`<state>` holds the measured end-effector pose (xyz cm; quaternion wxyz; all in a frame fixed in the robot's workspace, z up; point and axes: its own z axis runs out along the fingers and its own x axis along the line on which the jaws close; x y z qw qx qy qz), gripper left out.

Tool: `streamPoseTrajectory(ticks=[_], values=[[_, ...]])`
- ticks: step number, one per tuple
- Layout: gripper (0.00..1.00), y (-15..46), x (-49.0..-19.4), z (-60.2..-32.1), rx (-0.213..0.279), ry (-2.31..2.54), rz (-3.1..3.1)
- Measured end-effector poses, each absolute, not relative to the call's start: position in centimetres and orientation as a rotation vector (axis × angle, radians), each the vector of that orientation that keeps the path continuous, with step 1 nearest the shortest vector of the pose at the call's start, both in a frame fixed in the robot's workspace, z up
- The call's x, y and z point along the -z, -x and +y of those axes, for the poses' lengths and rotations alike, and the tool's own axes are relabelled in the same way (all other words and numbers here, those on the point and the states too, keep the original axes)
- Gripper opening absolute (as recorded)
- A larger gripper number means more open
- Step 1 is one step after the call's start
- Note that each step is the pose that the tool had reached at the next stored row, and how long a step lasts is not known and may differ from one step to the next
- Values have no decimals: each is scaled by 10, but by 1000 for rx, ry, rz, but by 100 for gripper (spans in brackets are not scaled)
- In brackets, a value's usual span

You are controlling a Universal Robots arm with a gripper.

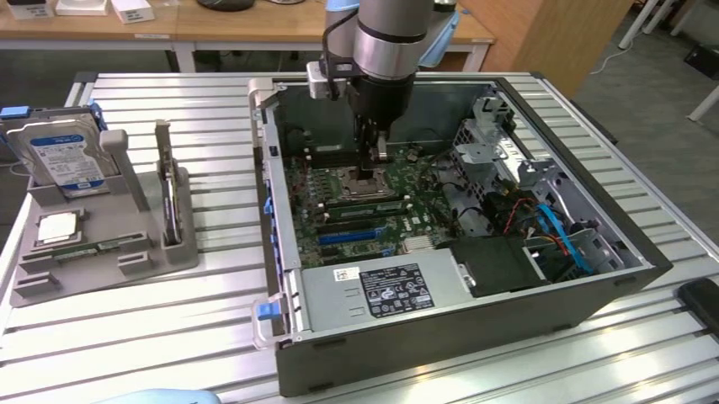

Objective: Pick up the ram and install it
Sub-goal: 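Press down the ram until it locks into place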

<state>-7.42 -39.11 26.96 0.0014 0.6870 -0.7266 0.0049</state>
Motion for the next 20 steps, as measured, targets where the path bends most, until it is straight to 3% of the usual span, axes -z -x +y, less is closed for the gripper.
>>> streamPoseTrajectory(ticks=[7, 20], values=[[10, 73, -270, -391, -28, -2149, -2273], [10, 63, -280, -391, -9, -2139, -2263]])
